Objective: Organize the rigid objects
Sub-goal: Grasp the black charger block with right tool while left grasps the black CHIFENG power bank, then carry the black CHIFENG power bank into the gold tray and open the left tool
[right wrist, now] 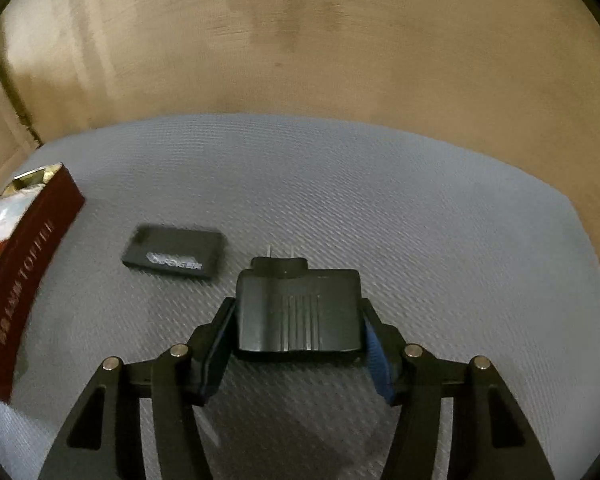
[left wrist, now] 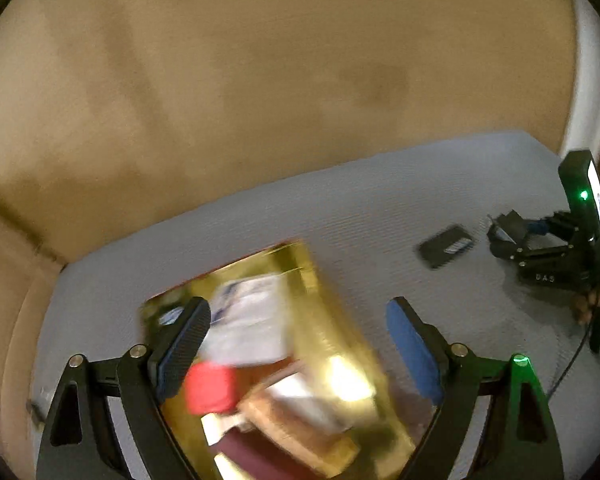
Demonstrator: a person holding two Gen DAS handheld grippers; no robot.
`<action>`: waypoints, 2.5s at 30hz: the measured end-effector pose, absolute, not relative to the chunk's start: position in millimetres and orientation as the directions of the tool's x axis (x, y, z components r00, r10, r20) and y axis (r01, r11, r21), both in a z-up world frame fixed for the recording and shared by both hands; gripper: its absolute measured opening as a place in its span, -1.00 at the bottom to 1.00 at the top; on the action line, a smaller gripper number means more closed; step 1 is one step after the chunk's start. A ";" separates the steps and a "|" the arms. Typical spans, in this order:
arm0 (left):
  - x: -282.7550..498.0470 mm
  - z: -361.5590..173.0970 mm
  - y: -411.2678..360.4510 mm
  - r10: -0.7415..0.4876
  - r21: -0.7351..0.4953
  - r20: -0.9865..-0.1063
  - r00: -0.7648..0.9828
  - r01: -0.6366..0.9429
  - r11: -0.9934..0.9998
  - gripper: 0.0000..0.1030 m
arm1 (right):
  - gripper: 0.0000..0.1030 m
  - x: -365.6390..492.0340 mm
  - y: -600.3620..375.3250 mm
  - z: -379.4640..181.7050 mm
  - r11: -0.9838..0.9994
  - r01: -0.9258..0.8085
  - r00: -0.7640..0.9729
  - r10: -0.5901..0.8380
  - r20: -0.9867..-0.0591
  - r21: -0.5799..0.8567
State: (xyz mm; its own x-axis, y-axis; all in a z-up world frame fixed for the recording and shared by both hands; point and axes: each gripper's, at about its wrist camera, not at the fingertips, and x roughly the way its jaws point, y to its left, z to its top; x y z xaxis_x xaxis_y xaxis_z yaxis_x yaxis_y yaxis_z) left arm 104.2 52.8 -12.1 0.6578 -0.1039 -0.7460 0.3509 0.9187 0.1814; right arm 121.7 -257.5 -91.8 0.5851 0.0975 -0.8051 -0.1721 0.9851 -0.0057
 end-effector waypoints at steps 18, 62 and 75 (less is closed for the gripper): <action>150.6 -66.6 -81.5 -0.093 0.077 -0.845 0.527 0.291 0.954 0.79 | 0.17 87.0 -304.1 -96.1 0.994 -0.090 0.593 0.100 -0.799 0.058; 172.5 -106.4 -74.9 -0.151 -0.044 -0.825 0.545 0.205 0.978 0.32 | 0.20 78.2 -316.8 -95.6 0.995 -0.092 0.592 0.094 -0.801 0.049; 148.1 -88.6 -67.3 -0.127 -0.011 -0.810 0.573 0.202 0.979 0.32 | 0.20 86.5 -310.4 -93.6 0.995 -0.093 0.590 0.073 -0.804 0.022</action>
